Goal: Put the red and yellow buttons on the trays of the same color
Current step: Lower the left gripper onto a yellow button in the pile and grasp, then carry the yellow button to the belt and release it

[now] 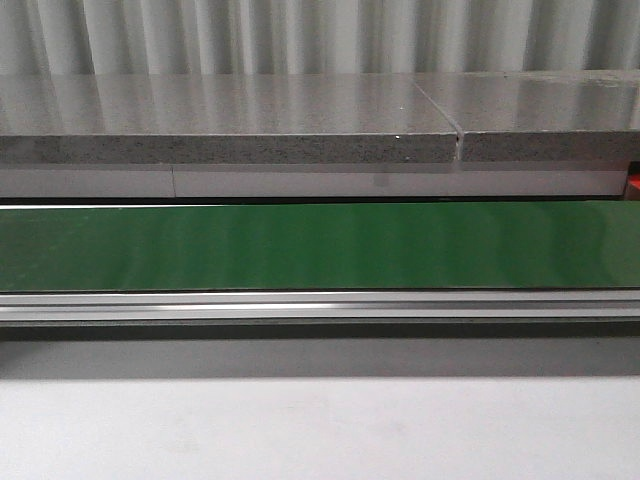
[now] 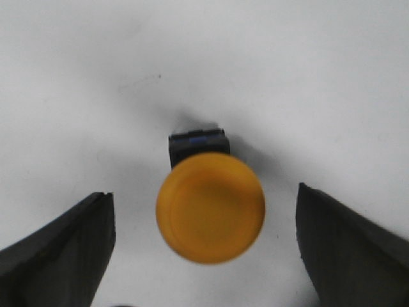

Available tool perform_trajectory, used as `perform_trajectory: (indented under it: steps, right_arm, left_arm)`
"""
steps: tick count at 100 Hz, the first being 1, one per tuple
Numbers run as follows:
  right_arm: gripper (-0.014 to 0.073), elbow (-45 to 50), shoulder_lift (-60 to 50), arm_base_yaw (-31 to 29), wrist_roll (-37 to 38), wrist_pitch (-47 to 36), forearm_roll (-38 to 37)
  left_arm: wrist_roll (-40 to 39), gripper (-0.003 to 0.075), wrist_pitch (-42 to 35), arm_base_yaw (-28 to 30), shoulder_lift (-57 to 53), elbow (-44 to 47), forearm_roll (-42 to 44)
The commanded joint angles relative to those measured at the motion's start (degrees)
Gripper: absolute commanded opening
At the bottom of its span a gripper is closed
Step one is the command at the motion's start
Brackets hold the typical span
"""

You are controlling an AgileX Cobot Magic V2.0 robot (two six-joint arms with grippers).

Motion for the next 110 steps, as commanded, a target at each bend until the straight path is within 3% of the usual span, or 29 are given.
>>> perform_trajectory:
  steps: [1, 14, 36, 55, 85, 110]
  right_arm:
    - [-0.0066, -1.3, 0.4, 0.1, -0.5, -3.8, 1.2]
    - [-0.0066, -1.3, 0.4, 0.1, -0.5, -3.8, 1.2]
    - [-0.0066, -1.3, 0.4, 0.1, -0.5, -3.8, 1.2]
    - [-0.0066, -1.3, 0.4, 0.1, -0.5, -3.8, 1.2]
    - [-0.0066, -1.3, 0.4, 0.1, -0.5, -3.8, 1.2]
    - [-0.0066, -1.3, 0.4, 0.1, -0.5, -3.8, 1.2]
  left_arm:
    - [-1.5, 0.0564, -4.2, 0.1, -2.3, -1.9, -1.0]
    - [-1.5, 0.0538, -5.7, 0.1, -0.6, -2.0, -1.3]
    - [-1.3, 0.0303, -6.1, 0.1, -0.5, -2.0, -1.3]
    - [2.8, 0.0187, -5.9, 0.1, -2.1, -2.0, -4.3]
    - [4.8, 0.0167, -4.5, -1.5, -11.2, -0.5, -4.7]
    - [5.2, 0.0167, -8.0, -4.9, -25.7, 12.7, -4.4]
